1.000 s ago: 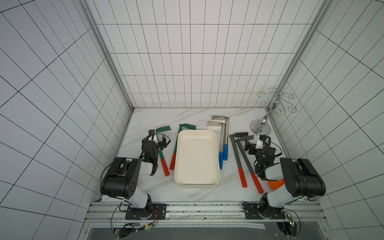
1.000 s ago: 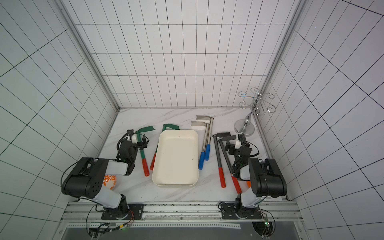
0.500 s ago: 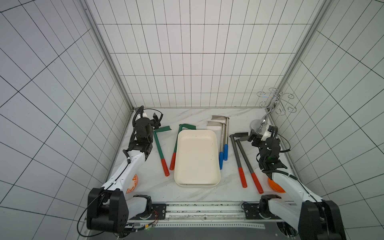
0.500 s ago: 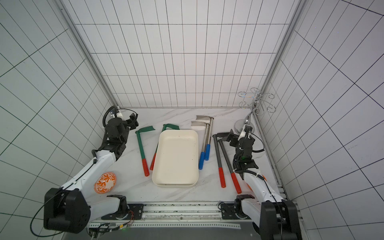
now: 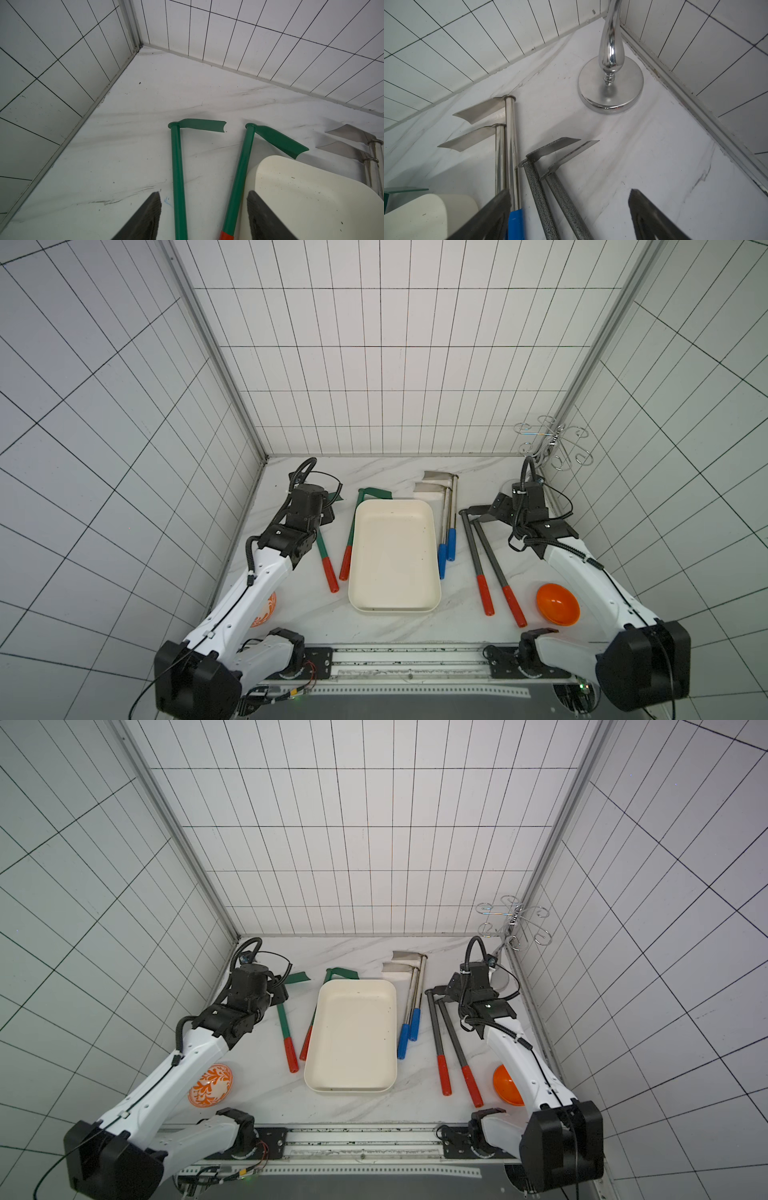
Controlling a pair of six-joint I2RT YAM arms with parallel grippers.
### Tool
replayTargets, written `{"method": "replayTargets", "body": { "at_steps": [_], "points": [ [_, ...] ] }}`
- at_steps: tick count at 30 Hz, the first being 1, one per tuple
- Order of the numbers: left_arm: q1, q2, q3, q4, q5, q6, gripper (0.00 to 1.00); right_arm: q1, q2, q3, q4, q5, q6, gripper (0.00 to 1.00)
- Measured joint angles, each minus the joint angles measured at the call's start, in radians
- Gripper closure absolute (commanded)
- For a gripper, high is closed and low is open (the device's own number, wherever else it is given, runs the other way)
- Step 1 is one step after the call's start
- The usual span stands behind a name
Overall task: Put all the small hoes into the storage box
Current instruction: Pick up the hoe from the center of the board.
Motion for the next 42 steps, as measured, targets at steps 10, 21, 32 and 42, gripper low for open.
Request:
{"method": "replayTargets", "body": {
  "at_steps": [10, 21, 32, 42],
  "points": [
    [-0.027, 0.014, 0.109, -0.111, 0.042, 0.020, 0.32, 0.033, 0.003, 0.086, -0.241, -0.021, 0.043, 0.14],
    [-0.071, 0.032, 0.095, -0.206, 0.078, 0.057, 0.51, 0.034, 0.039, 0.085, -0.306, -0.153, -0.094, 0.39],
    [-0.071, 0.024, 0.080, -0.263, 0.089, 0.081, 0.52, 0.053, 0.163, 0.085, -0.305, -0.282, -0.176, 0.48],
    [-0.071, -0.006, 0.064, -0.261, 0.084, 0.103, 0.52, 0.081, 0.383, 0.108, -0.303, -0.287, -0.225, 0.50]
  ]
}}
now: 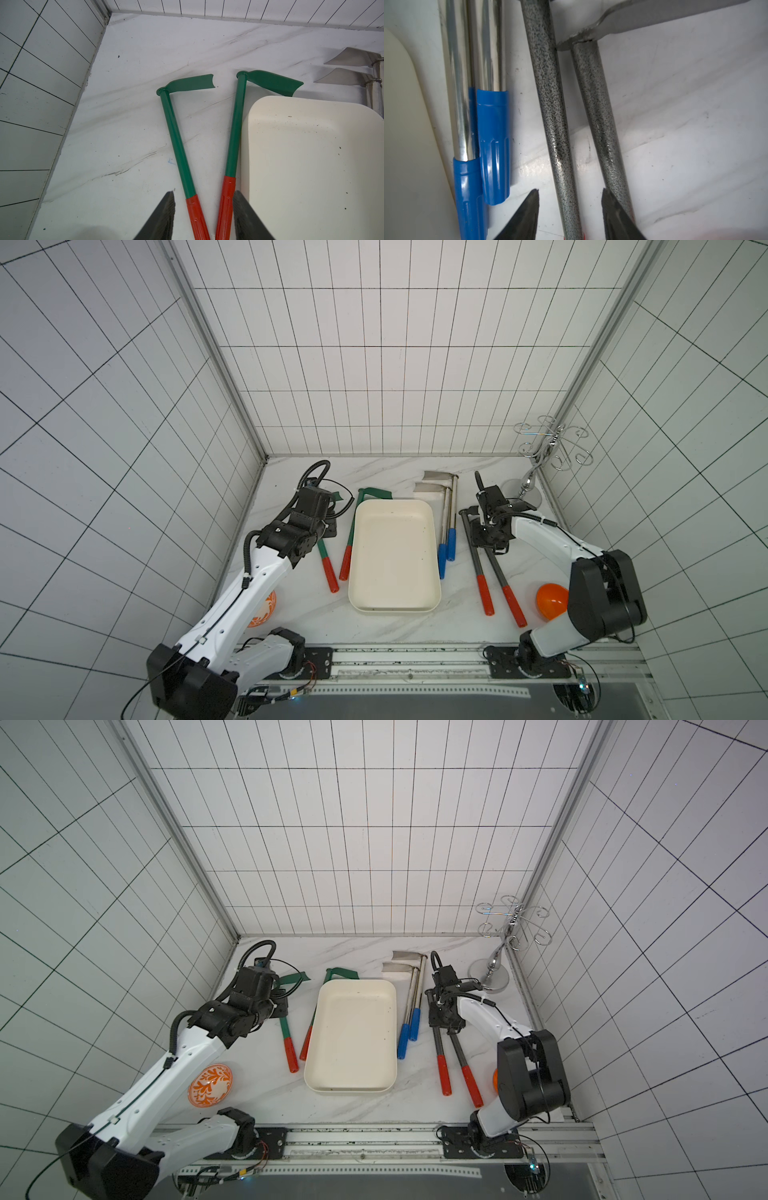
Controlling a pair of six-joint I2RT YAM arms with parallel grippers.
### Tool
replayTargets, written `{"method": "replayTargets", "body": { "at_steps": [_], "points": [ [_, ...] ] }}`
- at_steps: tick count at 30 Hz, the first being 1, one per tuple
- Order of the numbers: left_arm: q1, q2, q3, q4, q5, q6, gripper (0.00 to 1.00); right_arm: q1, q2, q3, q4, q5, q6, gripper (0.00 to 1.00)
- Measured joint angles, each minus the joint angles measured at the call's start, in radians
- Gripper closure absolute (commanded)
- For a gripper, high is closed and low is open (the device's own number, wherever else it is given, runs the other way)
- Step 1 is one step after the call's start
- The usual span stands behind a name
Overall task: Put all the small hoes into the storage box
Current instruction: Pick up the hoe from the center of the board.
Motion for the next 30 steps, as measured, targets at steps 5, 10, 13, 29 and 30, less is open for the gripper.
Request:
{"method": "replayTargets", "body": {
  "at_steps": [5, 10, 13, 29, 30],
  "points": [
    [0.000, 0.000, -0.002, 0.003, -0.004, 0.011, 0.52, 0.008, 0.073, 0.069, 0.002, -0.003, -0.021, 0.51],
    [0.000, 0.014, -0.002, 0.004, -0.013, 0.024, 0.52, 0.014, 0.123, 0.122, 0.008, -0.005, -0.030, 0.51],
    [0.000, 0.029, -0.002, 0.004, -0.019, 0.027, 0.52, 0.018, 0.153, 0.138, 0.009, -0.005, -0.031, 0.52],
    [0.000, 0.039, -0.002, 0.005, -0.019, 0.034, 0.53, 0.025, 0.225, 0.177, -0.003, 0.025, -0.032, 0.55],
    [0.000, 0.039, -0.002, 0.005, -0.018, 0.034, 0.53, 0.025, 0.227, 0.178, -0.004, 0.026, -0.034, 0.57]
  ]
}}
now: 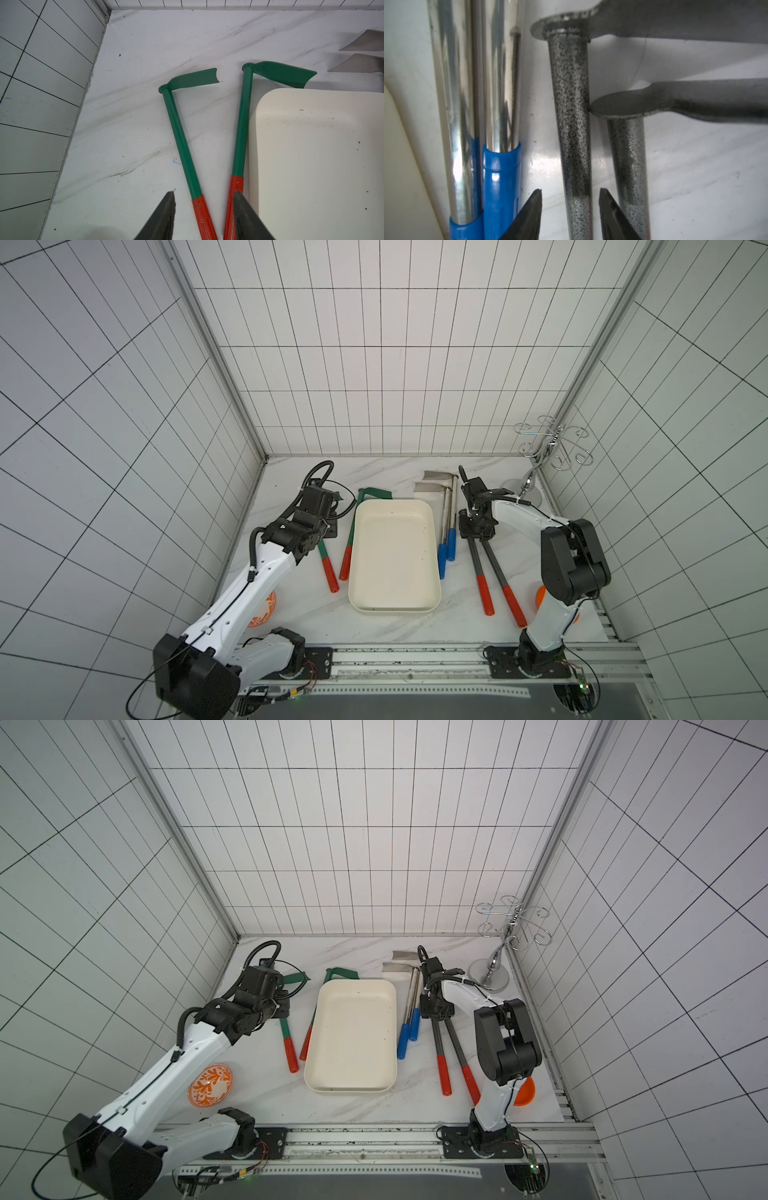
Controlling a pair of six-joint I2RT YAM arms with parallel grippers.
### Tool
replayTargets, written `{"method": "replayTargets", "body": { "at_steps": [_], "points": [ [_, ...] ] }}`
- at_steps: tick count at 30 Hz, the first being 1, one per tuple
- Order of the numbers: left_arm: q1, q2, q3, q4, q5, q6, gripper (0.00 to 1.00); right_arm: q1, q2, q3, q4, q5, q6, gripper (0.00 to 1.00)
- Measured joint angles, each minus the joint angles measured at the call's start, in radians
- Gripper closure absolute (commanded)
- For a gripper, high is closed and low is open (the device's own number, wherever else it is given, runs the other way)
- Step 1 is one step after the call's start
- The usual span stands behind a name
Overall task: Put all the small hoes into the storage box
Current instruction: Pick up the hoe from the center of the board.
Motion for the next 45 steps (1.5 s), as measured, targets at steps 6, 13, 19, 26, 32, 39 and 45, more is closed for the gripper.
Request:
{"method": "replayTargets", "body": {
  "at_steps": [6, 13, 19, 26, 32, 39, 45],
  "points": [
    [0.000, 0.000, 0.000, 0.000, 0.006, 0.000, 0.53, 0.002, 0.027, 0.002, -0.001, 0.002, -0.009, 0.62],
    [0.000, 0.000, 0.000, 0.000, 0.011, 0.000, 0.53, 0.005, 0.055, 0.002, -0.001, 0.005, -0.016, 0.68],
    [0.000, -0.001, 0.000, 0.000, 0.012, 0.000, 0.53, 0.006, 0.061, 0.004, -0.002, 0.010, -0.027, 0.75],
    [0.000, -0.001, 0.000, 0.000, 0.015, 0.000, 0.53, 0.011, 0.072, 0.021, -0.002, 0.012, -0.034, 0.81],
    [0.000, -0.005, 0.000, 0.001, 0.016, 0.000, 0.53, 0.011, 0.084, 0.039, -0.010, 0.013, -0.045, 0.86],
    [0.000, -0.010, 0.000, 0.003, 0.018, 0.000, 0.53, 0.011, 0.084, 0.041, -0.014, 0.012, -0.054, 0.93],
    [0.000, -0.013, 0.000, 0.003, 0.018, 0.000, 0.53, 0.011, 0.085, 0.068, -0.045, 0.007, -0.058, 0.97]
  ]
}}
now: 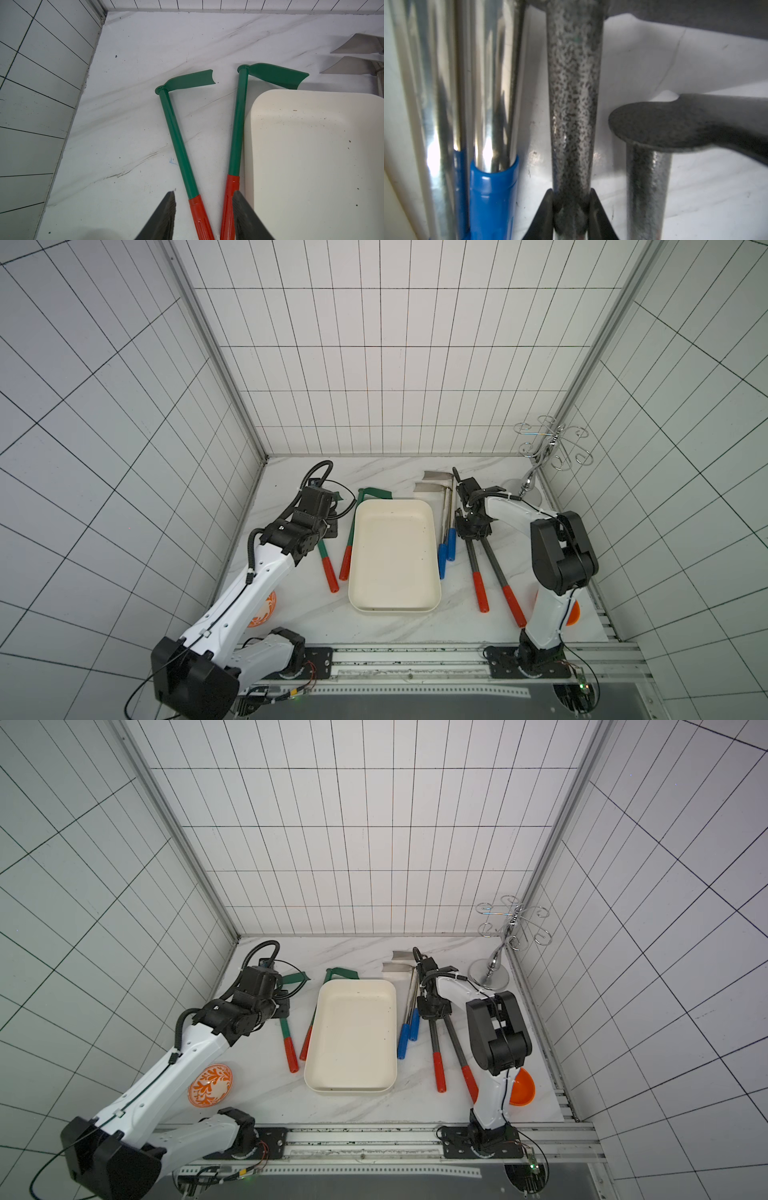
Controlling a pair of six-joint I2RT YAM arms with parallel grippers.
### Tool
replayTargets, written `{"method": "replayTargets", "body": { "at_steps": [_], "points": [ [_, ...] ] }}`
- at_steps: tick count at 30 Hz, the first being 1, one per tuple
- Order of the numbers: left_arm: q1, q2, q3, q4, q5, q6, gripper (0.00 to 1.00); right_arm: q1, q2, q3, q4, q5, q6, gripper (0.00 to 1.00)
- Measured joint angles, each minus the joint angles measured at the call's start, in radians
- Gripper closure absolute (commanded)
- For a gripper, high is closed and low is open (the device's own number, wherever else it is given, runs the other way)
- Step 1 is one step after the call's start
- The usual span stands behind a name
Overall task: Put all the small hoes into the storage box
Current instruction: Pick up the hoe from the center of the board.
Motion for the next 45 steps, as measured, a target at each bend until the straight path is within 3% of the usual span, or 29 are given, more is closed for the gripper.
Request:
{"method": "replayTargets", "body": {
  "at_steps": [13, 24, 35, 45],
  "points": [
    [0.000, -0.003, 0.000, 0.000, 0.000, 0.000, 0.53, 0.008, -0.013, 0.113, -0.101, -0.019, 0.010, 1.00],
    [0.000, -0.021, 0.000, 0.000, -0.046, -0.010, 0.51, 0.042, -0.121, 0.349, -0.255, -0.085, 0.105, 1.00],
    [0.000, -0.037, 0.000, 0.000, -0.076, -0.026, 0.51, 0.206, -0.113, 0.604, -0.335, -0.095, 0.305, 1.00],
    [0.000, -0.077, 0.000, -0.001, -0.094, -0.039, 0.51, 0.328, -0.006, 0.676, -0.278, -0.129, 0.423, 1.00]
  ]
}}
